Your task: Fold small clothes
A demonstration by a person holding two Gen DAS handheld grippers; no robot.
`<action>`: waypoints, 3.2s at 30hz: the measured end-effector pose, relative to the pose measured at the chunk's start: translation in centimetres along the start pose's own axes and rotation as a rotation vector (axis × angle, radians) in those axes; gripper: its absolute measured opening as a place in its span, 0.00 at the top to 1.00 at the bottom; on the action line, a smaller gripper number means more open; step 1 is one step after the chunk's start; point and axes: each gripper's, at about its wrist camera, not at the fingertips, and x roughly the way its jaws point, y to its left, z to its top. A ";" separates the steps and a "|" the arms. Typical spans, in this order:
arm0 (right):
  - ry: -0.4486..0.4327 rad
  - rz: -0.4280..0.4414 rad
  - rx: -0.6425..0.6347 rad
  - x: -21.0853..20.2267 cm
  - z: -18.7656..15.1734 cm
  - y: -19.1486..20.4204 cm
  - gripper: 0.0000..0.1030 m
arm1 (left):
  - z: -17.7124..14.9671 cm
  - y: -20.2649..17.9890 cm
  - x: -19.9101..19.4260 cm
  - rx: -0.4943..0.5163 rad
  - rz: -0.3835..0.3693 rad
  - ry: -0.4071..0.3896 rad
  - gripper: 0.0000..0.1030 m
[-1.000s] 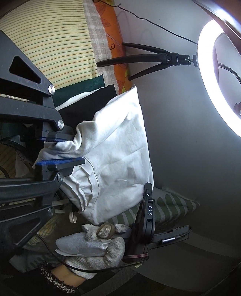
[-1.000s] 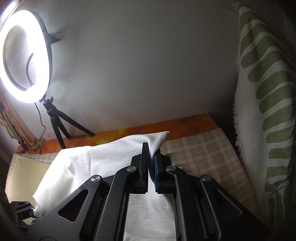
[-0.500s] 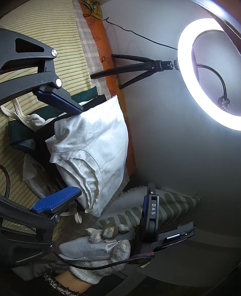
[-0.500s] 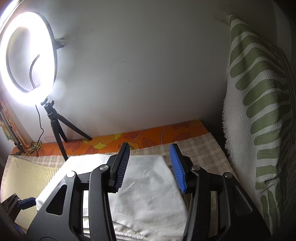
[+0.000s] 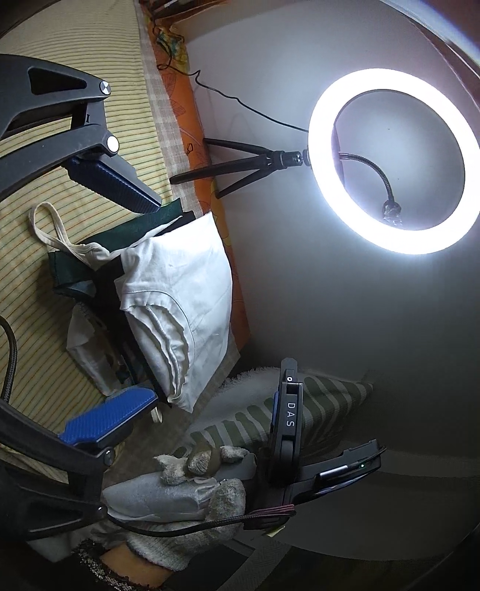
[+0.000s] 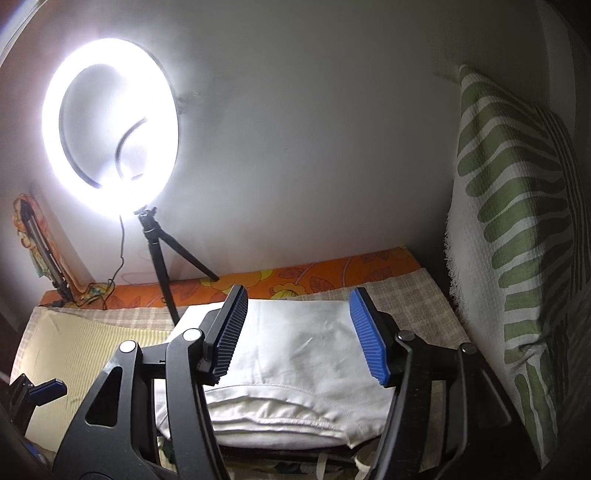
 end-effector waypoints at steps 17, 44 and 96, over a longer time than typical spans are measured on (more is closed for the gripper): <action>-0.093 0.031 -0.016 -10.3 -5.0 5.6 0.02 | -3.3 -0.4 -9.5 0.013 0.039 -0.049 0.00; -0.078 0.014 0.064 -11.3 -15.5 11.1 0.00 | -10.9 1.9 -14.0 0.006 0.124 0.006 0.00; -0.054 0.022 0.076 -8.9 -17.0 11.6 0.00 | -12.4 2.8 -13.1 0.011 0.173 0.057 0.00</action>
